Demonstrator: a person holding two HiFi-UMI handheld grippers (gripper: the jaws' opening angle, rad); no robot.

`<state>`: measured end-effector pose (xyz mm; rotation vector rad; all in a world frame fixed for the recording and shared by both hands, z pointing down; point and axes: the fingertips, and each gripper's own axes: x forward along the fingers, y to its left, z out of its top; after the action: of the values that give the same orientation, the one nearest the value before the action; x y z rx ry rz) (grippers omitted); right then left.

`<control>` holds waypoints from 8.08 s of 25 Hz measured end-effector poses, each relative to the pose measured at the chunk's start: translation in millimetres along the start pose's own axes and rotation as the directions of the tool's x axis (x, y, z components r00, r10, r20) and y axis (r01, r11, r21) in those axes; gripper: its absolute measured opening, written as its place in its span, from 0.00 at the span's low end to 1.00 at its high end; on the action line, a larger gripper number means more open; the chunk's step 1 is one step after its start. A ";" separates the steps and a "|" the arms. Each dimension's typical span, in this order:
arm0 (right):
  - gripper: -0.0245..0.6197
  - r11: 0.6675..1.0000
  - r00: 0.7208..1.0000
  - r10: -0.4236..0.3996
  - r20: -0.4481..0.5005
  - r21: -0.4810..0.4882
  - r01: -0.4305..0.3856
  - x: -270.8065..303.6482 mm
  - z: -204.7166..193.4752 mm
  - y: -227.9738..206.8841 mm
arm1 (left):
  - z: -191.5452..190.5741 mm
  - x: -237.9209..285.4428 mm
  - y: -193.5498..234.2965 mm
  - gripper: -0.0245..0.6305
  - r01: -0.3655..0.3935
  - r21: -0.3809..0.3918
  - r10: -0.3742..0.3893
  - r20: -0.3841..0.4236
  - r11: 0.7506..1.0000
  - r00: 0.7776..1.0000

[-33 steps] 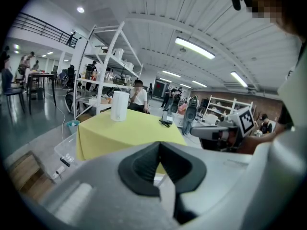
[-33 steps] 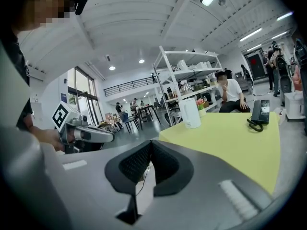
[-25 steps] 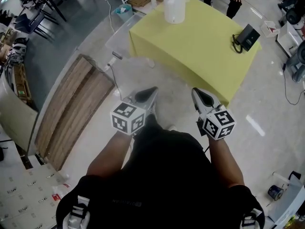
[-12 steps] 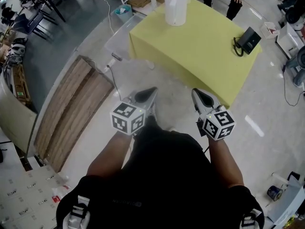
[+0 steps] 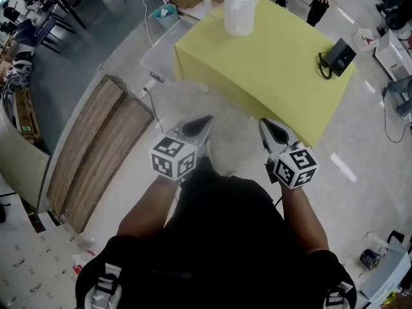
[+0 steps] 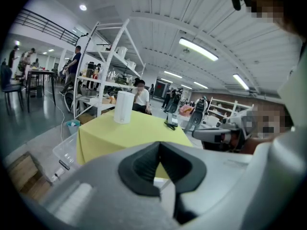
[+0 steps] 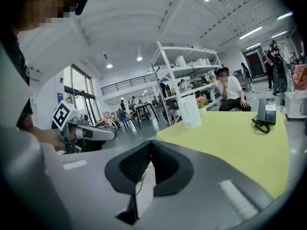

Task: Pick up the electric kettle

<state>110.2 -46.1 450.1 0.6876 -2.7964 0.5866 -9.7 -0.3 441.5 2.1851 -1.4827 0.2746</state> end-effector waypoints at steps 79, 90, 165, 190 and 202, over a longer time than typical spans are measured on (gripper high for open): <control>0.05 0.978 0.975 -0.202 -0.090 0.036 0.206 227.2 71.3 -35.4 | 98.7 91.1 222.7 0.04 0.229 0.030 -0.226 -0.087 0.973 0.970; 0.05 0.972 0.968 -0.234 -0.086 0.019 0.236 239.8 76.6 -31.9 | 110.3 86.5 251.3 0.04 0.220 0.071 -0.214 -0.082 0.973 0.973; 0.42 0.885 0.886 -0.463 -0.024 -0.066 0.461 385.4 172.9 -216.9 | 152.4 154.2 301.6 0.04 0.080 0.029 -0.077 -0.082 0.996 0.994; 0.36 0.861 0.872 -0.489 0.000 -0.158 0.483 350.9 172.3 -258.5 | 149.1 169.9 288.2 0.04 0.123 0.064 -0.115 -0.113 0.990 0.987; 0.26 0.890 0.906 -0.424 0.006 -0.181 0.417 367.7 175.7 -261.6 | 148.8 173.1 295.0 0.04 0.089 0.040 -0.084 -0.114 0.995 0.990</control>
<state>-101.7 -480.3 482.4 1.1842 -2.5061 0.2555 -226.5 -302.7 467.4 2.2243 -1.3293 0.3978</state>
